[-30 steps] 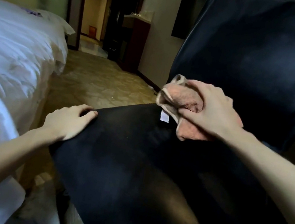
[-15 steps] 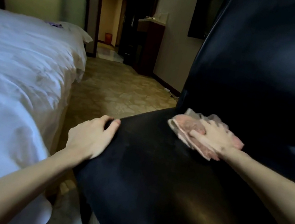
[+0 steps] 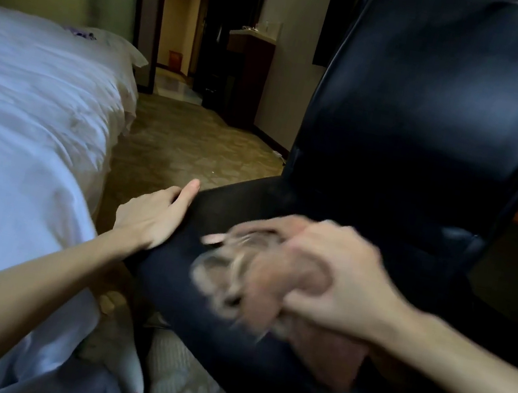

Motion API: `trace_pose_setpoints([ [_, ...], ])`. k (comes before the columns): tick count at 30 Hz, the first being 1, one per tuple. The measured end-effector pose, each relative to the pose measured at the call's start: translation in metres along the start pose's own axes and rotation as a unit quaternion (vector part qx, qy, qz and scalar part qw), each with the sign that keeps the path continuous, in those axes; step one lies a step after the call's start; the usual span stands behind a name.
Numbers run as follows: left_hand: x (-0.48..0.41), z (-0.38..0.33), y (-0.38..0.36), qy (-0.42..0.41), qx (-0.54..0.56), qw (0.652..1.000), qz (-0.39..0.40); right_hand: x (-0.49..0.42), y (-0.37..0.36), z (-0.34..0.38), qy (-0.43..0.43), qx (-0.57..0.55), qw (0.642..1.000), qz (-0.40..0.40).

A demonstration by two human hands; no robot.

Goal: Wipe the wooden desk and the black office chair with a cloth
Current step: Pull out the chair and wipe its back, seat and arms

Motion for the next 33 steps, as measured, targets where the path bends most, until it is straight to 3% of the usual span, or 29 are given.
trace_pose_setpoints([
  [2,0.002,0.0,0.0,-0.009,0.002,1.0,-0.006,0.021,0.037,-0.051,-0.082,0.078,0.993,-0.045],
  [5,0.002,0.0,0.001,-0.012,0.001,1.0,-0.013,0.063,0.072,-0.154,-0.288,0.085,0.953,0.035],
  [7,0.0,0.001,0.001,-0.015,0.009,1.0,-0.006,0.104,0.062,-0.205,-0.45,0.092,0.872,0.172],
  [9,-0.004,0.007,0.003,-0.008,0.029,0.999,0.013,0.138,0.039,-0.229,-0.52,0.114,0.802,0.27],
  [12,-0.01,0.019,0.007,0.002,0.104,0.992,0.064,0.136,0.024,-0.236,-0.584,0.074,0.792,0.163],
  [14,-0.009,0.02,0.006,0.017,0.22,0.966,0.133,0.125,0.021,-0.234,-0.567,0.089,0.803,0.16],
  [16,-0.009,0.021,0.003,0.04,0.312,0.933,0.174,0.106,0.017,-0.223,-0.515,0.122,0.837,0.14],
  [21,-0.01,0.025,0.001,0.073,0.38,0.904,0.178,0.023,-0.037,-0.113,-0.335,0.037,0.932,0.133],
  [25,-0.008,0.025,0.002,0.083,0.418,0.887,0.175,-0.012,-0.054,-0.014,-0.165,-0.022,0.976,0.144],
  [29,0.002,0.021,0.009,0.065,0.395,0.902,0.161,0.0,-0.046,0.049,0.049,0.016,0.978,0.204],
  [33,0.018,0.021,0.014,0.046,0.388,0.898,0.202,0.04,-0.022,0.057,0.145,0.138,0.958,0.206],
])
Point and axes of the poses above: each hand's wrist, its own x-axis away from the middle knuckle, its own y-axis out of the back of the hand, z = x × y, the point moved 3 cm from there along -x, towards the middle knuckle, and after that the axes turned 8 degrees about y, right-handed, at the moved point
